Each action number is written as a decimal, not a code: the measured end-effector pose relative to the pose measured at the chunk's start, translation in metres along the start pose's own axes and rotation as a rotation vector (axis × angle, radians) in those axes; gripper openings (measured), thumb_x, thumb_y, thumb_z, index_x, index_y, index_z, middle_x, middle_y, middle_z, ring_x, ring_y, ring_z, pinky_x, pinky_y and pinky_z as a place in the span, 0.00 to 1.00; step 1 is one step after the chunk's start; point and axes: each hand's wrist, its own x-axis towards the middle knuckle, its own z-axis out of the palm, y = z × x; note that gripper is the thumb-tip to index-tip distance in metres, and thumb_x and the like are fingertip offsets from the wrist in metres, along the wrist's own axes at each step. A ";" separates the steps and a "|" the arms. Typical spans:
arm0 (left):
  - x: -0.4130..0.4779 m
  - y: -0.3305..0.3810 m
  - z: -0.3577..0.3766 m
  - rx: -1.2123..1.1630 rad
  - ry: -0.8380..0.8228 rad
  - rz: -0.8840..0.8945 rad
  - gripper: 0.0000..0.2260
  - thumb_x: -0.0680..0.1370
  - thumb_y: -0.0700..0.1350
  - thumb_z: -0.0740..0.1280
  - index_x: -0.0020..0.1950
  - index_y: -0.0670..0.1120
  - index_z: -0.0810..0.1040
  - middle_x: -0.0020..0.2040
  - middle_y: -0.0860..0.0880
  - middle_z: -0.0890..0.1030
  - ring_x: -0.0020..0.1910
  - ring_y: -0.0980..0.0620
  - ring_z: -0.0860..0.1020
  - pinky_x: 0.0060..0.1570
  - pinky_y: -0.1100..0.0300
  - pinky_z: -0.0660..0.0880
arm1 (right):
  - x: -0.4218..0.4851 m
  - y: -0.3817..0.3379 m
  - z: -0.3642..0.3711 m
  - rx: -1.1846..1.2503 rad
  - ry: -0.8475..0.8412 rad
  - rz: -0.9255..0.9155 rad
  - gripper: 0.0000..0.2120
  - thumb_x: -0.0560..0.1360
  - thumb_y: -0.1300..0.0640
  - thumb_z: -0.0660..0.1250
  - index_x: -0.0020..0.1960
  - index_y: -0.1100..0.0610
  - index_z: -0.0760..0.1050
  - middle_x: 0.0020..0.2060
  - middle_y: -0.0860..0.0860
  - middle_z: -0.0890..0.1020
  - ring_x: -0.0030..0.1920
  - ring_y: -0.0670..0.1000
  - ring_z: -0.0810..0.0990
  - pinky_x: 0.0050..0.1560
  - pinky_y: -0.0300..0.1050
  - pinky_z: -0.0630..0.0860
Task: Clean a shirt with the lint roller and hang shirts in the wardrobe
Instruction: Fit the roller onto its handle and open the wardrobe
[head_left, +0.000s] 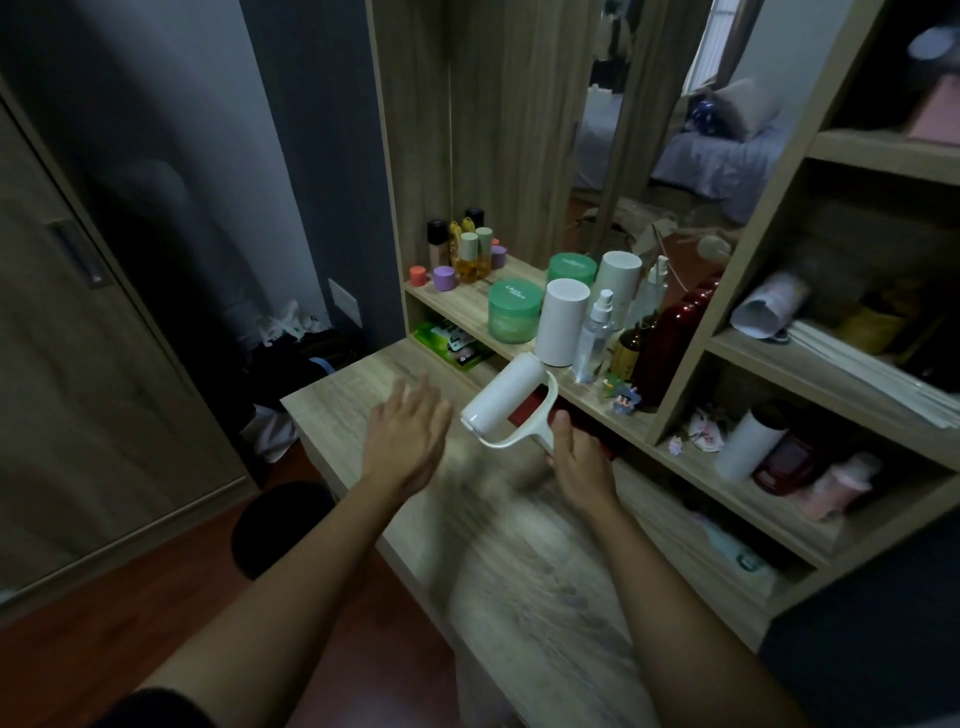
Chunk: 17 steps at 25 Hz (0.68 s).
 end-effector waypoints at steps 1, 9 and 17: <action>0.002 -0.005 0.000 -0.024 0.024 -0.029 0.38 0.75 0.65 0.29 0.76 0.47 0.57 0.78 0.48 0.54 0.77 0.49 0.49 0.75 0.46 0.52 | 0.002 0.003 0.000 -0.001 0.005 0.000 0.30 0.80 0.43 0.45 0.39 0.60 0.78 0.37 0.57 0.83 0.42 0.58 0.82 0.46 0.51 0.76; 0.000 0.016 -0.015 0.101 0.118 0.303 0.26 0.81 0.55 0.44 0.70 0.42 0.68 0.71 0.40 0.68 0.72 0.41 0.63 0.66 0.43 0.64 | 0.018 -0.004 0.018 0.006 -0.013 -0.008 0.38 0.72 0.34 0.40 0.48 0.60 0.79 0.44 0.59 0.84 0.49 0.60 0.81 0.52 0.52 0.76; 0.001 -0.062 -0.045 -0.511 -0.039 -0.182 0.29 0.75 0.55 0.66 0.73 0.49 0.62 0.61 0.50 0.73 0.48 0.50 0.81 0.52 0.58 0.75 | 0.036 -0.056 0.104 0.184 -0.200 -0.015 0.23 0.80 0.44 0.47 0.57 0.54 0.77 0.42 0.51 0.83 0.49 0.54 0.81 0.52 0.50 0.75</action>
